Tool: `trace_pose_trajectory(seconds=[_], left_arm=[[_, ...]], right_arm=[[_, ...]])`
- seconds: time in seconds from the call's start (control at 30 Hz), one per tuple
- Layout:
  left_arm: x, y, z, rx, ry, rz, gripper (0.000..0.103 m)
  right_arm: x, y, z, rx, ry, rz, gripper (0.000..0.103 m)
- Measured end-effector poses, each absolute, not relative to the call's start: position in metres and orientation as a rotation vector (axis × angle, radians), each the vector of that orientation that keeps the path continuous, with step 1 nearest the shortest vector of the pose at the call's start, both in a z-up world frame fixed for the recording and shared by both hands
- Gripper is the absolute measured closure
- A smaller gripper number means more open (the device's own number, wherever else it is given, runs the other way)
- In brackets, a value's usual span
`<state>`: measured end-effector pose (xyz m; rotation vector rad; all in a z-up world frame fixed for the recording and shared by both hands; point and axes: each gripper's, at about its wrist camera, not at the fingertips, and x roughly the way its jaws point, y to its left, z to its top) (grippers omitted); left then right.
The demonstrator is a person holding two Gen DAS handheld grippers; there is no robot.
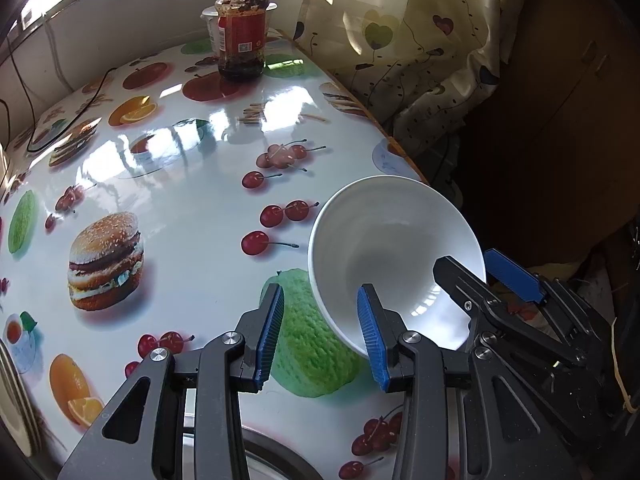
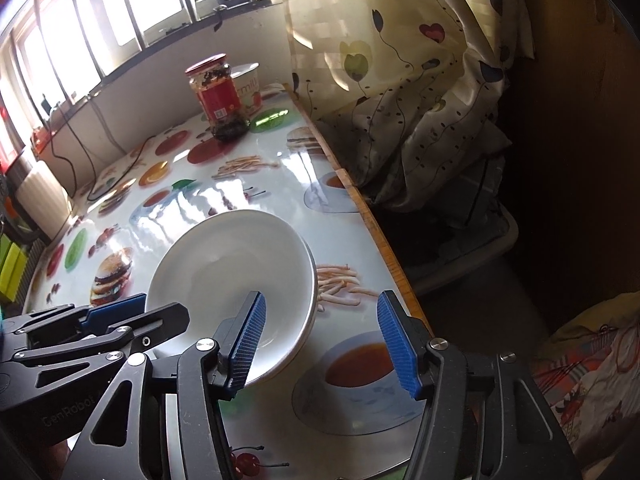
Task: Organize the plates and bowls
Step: 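Close the right gripper on the blue-striped bowl's rim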
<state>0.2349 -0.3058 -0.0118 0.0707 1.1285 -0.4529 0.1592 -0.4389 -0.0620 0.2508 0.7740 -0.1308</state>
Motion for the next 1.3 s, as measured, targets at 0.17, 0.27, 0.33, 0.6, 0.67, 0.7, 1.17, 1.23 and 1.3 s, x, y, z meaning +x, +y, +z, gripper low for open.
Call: trace_pose_trajectory(seconds=[0.17, 0.27, 0.33, 0.6, 0.67, 0.7, 1.17, 1.23, 1.3], left_arm=[[0.2364, -0.3053, -0.0133, 0.071, 1.128, -0.44, 0.069], [0.235, -0.3069, -0.0128, 0.079, 1.121, -0.447, 0.074], [0.2343, -0.3082, -0.0128, 0.083, 1.118, -0.453, 0.078], [0.2327, -0.3098, -0.0115, 0.082, 1.104, -0.456, 0.085], [0.2326, -0.3096, -0.0115, 0.086, 1.103, -0.457, 0.085], [0.2323, -0.3094, -0.0115, 0.086, 1.101, -0.457, 0.086], [0.2327, -0.3091, -0.0107, 0.075, 1.099, -0.449, 0.087], [0.2323, -0.3093, -0.0104, 0.081, 1.094, -0.446, 0.087], [0.2329, -0.3082, -0.0107, 0.075, 1.098, -0.448, 0.087]], right_arm=[[0.1624, -0.4407, -0.0649, 0.251, 0.784, -0.132, 0.056], [0.1632, -0.442, -0.0657, 0.256, 0.782, -0.129, 0.062], [0.1637, -0.443, -0.0655, 0.26, 0.78, -0.122, 0.067], [0.1645, -0.4382, -0.0639, 0.252, 0.766, -0.104, 0.078], [0.1648, -0.4376, -0.0635, 0.254, 0.766, -0.099, 0.081], [0.165, -0.437, -0.0634, 0.253, 0.766, -0.101, 0.083], [0.1653, -0.4342, -0.0626, 0.253, 0.767, -0.101, 0.089], [0.1654, -0.434, -0.0626, 0.251, 0.768, -0.1, 0.089], [0.1649, -0.4341, -0.0626, 0.254, 0.767, -0.099, 0.089]])
